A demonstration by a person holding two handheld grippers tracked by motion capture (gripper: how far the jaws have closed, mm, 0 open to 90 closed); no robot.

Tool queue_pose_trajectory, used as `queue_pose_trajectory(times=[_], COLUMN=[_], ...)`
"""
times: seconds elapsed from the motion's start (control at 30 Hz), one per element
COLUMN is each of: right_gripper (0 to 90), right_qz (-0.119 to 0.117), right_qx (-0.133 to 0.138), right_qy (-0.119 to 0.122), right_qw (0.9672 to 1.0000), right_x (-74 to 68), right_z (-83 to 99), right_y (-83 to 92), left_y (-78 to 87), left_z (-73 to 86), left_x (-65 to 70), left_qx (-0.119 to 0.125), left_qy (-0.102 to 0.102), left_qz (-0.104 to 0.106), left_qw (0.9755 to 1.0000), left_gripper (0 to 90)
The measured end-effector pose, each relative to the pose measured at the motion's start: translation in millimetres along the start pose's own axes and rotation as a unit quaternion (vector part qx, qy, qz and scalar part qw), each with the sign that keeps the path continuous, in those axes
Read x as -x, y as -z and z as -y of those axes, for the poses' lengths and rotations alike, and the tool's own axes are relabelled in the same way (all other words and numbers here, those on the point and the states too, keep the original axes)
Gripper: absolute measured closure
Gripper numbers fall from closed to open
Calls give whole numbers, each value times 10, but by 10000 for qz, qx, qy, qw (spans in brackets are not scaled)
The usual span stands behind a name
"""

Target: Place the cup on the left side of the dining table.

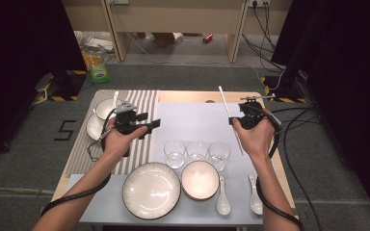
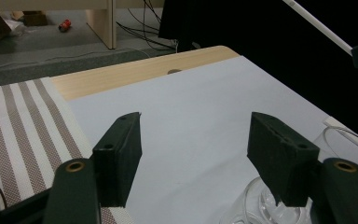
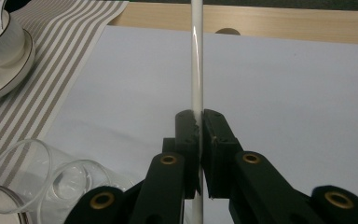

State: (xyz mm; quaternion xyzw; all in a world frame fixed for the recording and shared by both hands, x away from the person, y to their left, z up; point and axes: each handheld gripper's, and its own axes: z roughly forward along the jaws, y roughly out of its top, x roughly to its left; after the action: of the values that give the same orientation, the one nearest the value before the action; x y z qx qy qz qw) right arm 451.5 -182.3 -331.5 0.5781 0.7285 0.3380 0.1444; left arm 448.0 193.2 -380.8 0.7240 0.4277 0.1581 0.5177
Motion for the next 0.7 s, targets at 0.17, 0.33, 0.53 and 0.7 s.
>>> queue_pose_trajectory(times=[0.17,0.33,0.53,0.7], right_gripper=[857,857,857,856], right_qz=[-57,-77,-134,-148], right_qx=[22,34,79,77], right_qy=[49,87,120,157], right_qw=[10000,9999,9998,9997], right_x=[-53,-98,-142,-172], right_z=[-15,-29,-37,-42], right_y=[-20,-31,-41,-52], left_y=[-2,-9,-27,-41], left_z=[-15,-15,-25,-41], left_x=[10,21,36,54], left_qx=[19,11,8,25], left_qy=[4,1,22,17], left_qz=[18,36,79,102], left_qw=[10000,10000,10000,9999], left_gripper=[343,343,343,343])
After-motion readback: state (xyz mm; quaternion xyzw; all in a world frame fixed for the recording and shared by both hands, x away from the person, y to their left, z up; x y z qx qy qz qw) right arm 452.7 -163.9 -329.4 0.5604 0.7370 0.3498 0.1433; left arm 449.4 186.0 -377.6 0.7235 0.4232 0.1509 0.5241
